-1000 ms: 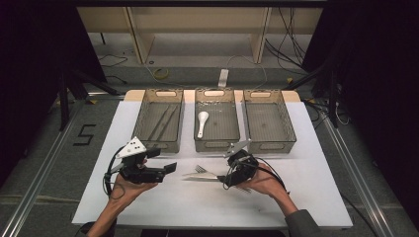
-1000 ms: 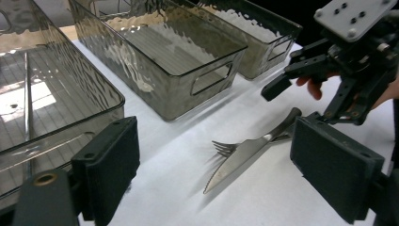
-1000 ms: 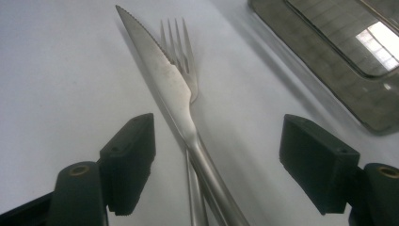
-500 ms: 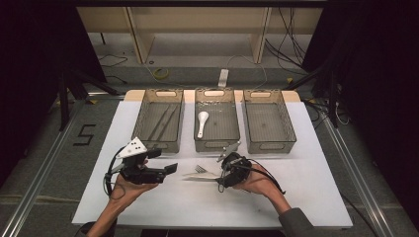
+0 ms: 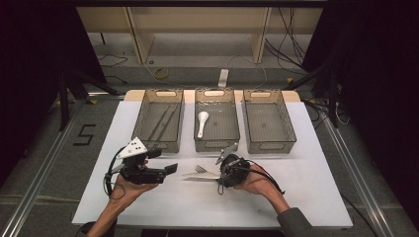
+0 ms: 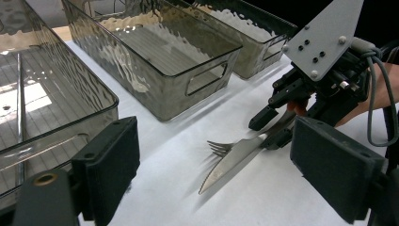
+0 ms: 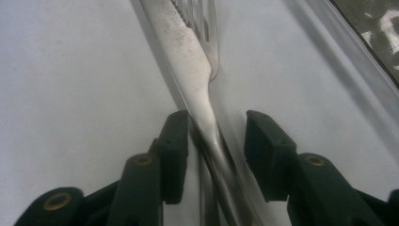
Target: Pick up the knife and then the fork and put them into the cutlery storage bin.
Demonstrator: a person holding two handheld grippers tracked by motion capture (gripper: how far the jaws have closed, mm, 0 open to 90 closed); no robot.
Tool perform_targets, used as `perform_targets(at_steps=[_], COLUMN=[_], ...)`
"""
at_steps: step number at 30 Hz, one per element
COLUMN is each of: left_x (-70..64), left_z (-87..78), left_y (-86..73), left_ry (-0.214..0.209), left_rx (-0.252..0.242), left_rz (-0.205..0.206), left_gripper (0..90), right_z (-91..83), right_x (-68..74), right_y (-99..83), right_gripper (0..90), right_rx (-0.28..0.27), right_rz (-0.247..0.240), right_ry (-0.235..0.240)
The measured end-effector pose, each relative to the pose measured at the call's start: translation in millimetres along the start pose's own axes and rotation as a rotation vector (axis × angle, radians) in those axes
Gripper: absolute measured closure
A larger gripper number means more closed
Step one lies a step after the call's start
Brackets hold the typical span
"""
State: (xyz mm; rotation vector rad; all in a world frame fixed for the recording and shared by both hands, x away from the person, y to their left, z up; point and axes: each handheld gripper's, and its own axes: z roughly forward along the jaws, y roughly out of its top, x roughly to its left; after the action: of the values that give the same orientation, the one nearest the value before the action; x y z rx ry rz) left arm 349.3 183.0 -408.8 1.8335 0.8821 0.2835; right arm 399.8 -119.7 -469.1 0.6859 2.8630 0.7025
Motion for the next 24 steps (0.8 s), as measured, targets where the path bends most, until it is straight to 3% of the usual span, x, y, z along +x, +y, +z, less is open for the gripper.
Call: perform_targets(at_steps=[11,24], left_x=[-0.9,-0.6], left_z=[-0.1,-0.4], left_y=[0.1,0.2], left_ry=[-0.005,-0.006], left_rx=[-0.001,0.000], left_rz=[0.002,-0.001], left_gripper=[15.8,16.1], right_z=[0.0,-0.8], right_x=[4.4,7.0], right_y=[2.0,5.2], right_gripper=[70.3,76.8], right_rx=[0.016,0.045], right_rz=[-0.001,-0.060], right_ry=[-0.004,0.014])
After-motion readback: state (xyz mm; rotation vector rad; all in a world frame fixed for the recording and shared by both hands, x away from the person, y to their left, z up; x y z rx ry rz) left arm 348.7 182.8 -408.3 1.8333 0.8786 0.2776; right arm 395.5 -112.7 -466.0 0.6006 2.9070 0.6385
